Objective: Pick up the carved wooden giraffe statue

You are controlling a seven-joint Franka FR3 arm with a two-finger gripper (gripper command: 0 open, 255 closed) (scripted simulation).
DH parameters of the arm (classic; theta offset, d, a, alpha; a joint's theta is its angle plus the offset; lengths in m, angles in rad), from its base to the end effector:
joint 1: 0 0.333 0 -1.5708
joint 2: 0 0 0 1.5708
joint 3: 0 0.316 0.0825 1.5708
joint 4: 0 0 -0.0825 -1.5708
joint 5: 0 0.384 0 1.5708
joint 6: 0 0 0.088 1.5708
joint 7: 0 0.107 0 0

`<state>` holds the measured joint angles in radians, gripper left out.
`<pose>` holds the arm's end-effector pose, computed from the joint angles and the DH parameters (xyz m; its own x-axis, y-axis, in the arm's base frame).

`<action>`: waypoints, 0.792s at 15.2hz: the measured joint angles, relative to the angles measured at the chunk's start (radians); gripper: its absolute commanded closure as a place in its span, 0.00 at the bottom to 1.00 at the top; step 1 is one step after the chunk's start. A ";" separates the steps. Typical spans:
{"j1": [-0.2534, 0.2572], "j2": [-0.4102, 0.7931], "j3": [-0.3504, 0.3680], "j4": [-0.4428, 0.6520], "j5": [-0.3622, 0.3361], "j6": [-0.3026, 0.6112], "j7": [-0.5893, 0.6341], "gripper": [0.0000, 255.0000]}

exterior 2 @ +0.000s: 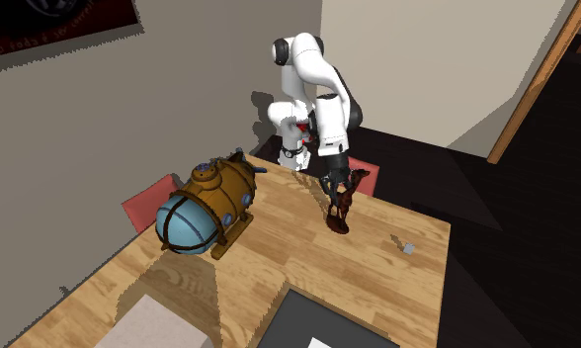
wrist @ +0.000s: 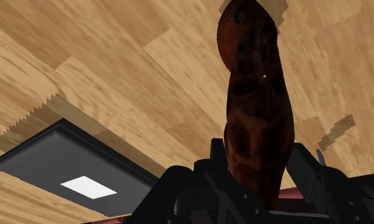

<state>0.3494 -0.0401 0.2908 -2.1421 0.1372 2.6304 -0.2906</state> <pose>0.4604 0.3407 0.4795 0.5724 0.6448 0.5066 0.7313 -0.6809 0.0404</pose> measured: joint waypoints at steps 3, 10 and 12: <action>0.000 0.000 0.000 0.000 0.000 0.000 0.000 1.00; -0.002 -0.014 -0.002 0.039 -0.002 -0.054 0.005 1.00; -0.003 -0.024 -0.003 0.054 0.000 -0.079 0.004 1.00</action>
<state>0.3467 -0.0646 0.2873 -2.0884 0.1369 2.5509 -0.2866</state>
